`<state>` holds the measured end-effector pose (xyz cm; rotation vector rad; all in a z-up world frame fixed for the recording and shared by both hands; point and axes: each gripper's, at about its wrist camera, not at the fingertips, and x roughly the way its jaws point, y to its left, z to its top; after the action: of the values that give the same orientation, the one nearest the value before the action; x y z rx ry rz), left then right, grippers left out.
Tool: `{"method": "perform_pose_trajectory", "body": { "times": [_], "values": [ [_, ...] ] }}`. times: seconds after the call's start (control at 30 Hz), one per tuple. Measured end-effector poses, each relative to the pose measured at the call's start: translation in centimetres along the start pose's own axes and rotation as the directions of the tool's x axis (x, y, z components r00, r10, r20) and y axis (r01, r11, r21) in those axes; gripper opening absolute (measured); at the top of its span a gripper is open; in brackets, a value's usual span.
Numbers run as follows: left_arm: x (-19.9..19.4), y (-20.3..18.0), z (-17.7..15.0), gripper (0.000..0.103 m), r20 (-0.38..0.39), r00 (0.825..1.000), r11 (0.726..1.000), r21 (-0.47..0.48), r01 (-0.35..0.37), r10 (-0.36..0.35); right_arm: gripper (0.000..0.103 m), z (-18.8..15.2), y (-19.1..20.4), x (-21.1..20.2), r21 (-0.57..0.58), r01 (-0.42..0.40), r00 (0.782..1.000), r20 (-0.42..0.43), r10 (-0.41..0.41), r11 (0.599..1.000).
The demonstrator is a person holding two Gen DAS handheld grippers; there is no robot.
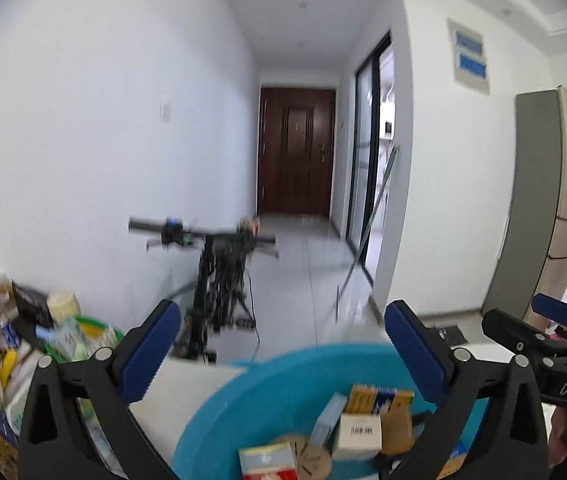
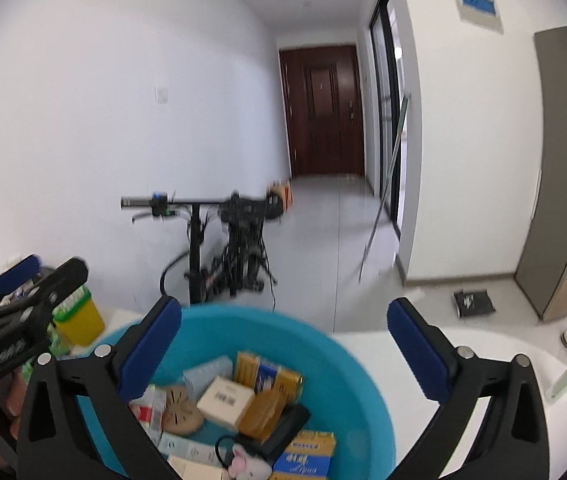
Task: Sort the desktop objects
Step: 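Withdraw both tools up and back from the basin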
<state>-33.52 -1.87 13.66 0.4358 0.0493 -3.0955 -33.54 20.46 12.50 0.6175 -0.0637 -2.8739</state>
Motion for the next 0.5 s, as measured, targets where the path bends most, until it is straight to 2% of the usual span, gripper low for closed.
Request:
{"method": "perform_pose_trajectory", "body": {
  "times": [0.13,0.3,0.5],
  "values": [
    [-0.74,-0.34,0.39,0.103,0.031,1.000,0.999,0.031,-0.006,0.006,0.103,0.44,-0.50,-0.55,0.022,-0.006,1.000,0.014,0.006,1.000],
    [-0.52,0.07,0.36,0.103,0.005,0.999,0.999,-0.005,0.033,-0.033,0.103,0.64,-0.71,-0.96,0.029,0.004,0.999,0.043,-0.005,1.000],
    [-0.63,-0.28,0.28,0.103,-0.001,1.000,1.000,0.003,0.026,-0.026,0.103,0.52,-0.54,-0.90,0.002,0.029,0.999,0.023,-0.029,1.000]
  ]
}}
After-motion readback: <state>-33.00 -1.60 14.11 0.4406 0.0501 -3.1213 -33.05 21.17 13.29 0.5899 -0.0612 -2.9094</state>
